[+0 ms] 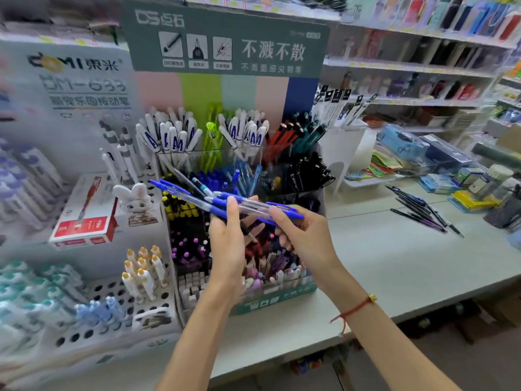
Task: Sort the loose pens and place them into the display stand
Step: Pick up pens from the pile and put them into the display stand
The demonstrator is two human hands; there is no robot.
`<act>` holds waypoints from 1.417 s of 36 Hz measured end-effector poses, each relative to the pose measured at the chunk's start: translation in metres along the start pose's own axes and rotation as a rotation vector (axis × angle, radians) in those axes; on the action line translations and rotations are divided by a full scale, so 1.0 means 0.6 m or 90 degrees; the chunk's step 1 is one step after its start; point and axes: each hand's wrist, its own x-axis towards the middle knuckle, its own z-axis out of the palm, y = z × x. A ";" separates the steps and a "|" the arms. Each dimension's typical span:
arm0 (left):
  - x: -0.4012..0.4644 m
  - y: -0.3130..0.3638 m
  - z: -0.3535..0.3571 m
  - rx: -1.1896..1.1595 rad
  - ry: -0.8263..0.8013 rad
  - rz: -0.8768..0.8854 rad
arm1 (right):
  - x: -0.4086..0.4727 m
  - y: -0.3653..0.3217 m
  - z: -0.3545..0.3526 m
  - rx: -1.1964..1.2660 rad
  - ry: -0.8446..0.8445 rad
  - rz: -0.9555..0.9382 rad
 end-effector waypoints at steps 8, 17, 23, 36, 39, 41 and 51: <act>0.016 0.024 -0.065 0.082 0.030 0.003 | 0.064 -0.057 -0.004 -0.180 0.018 -0.226; 0.037 0.030 -0.120 0.108 0.099 -0.002 | 0.137 -0.114 0.002 -0.599 -0.164 -0.440; 0.034 0.033 -0.118 0.111 0.073 -0.004 | 0.179 -0.130 0.041 -0.736 -0.260 -0.400; 0.030 0.034 -0.116 0.107 0.067 -0.019 | 0.207 -0.093 0.074 -0.446 -0.119 -0.312; 0.029 0.036 -0.116 0.106 0.060 -0.017 | 0.197 -0.091 0.066 -0.413 -0.107 -0.325; 0.028 0.037 -0.115 0.103 0.053 -0.017 | 0.189 -0.094 0.059 -0.408 -0.093 -0.340; 0.031 0.041 -0.116 0.096 0.048 -0.030 | 0.172 -0.118 0.041 -0.314 -0.003 -0.340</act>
